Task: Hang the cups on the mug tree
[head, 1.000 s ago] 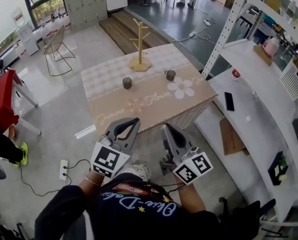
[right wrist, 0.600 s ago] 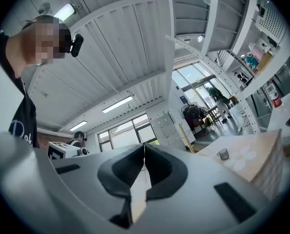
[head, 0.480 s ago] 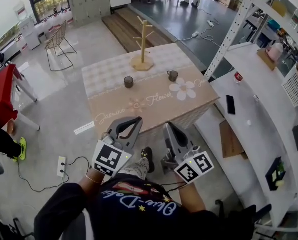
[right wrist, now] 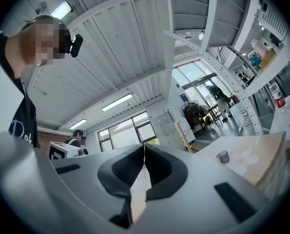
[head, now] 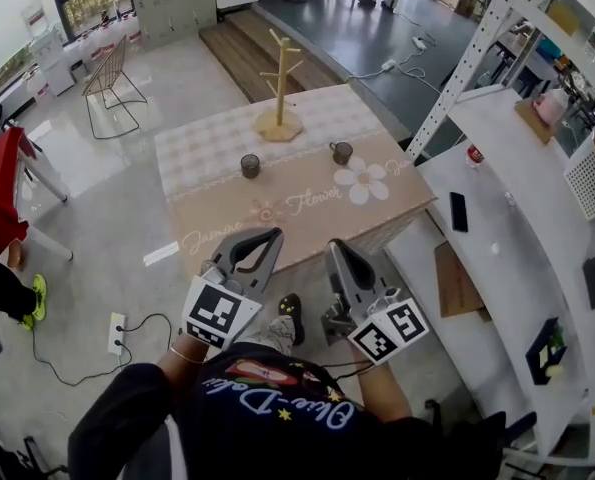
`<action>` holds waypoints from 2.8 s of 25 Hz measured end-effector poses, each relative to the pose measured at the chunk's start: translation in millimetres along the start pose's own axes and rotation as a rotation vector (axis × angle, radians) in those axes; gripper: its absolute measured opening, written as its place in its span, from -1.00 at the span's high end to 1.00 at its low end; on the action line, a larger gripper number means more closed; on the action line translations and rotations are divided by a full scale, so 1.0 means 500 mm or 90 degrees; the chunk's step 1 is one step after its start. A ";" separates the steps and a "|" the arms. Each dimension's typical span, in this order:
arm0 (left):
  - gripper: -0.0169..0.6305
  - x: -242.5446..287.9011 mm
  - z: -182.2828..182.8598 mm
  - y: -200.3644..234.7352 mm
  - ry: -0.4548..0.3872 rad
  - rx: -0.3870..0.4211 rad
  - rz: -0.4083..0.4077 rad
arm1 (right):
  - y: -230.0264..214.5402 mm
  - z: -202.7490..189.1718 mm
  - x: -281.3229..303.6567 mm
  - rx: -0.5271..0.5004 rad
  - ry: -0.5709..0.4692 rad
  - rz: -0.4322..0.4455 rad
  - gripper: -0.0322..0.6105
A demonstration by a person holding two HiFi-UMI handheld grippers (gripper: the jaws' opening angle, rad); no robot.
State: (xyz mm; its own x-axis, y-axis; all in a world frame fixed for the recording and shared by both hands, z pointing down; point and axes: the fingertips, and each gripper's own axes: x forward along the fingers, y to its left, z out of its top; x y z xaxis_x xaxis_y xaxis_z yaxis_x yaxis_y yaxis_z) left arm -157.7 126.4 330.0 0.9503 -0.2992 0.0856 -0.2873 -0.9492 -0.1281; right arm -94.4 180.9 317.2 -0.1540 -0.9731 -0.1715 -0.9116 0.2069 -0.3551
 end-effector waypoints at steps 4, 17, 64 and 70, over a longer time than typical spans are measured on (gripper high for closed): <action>0.92 0.021 -0.004 0.007 0.004 -0.005 0.004 | -0.020 0.007 0.008 -0.003 0.001 0.000 0.87; 0.92 0.087 -0.005 0.013 0.002 -0.008 -0.006 | -0.081 0.022 0.020 -0.001 -0.002 -0.005 0.87; 0.92 0.415 0.020 0.119 -0.031 -0.054 -0.082 | -0.362 0.113 0.119 -0.055 0.048 -0.104 0.87; 0.92 0.444 0.013 0.136 -0.035 -0.063 -0.086 | -0.386 0.117 0.132 -0.057 0.058 -0.110 0.87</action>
State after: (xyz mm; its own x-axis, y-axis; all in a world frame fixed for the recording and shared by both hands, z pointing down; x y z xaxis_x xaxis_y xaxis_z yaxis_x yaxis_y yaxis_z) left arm 34.6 -4.0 333.8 0.9855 -0.1646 0.0405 -0.1638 -0.9863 -0.0217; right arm 93.5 82.7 320.7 -0.0233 -0.9993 -0.0296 -0.9569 0.0308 -0.2887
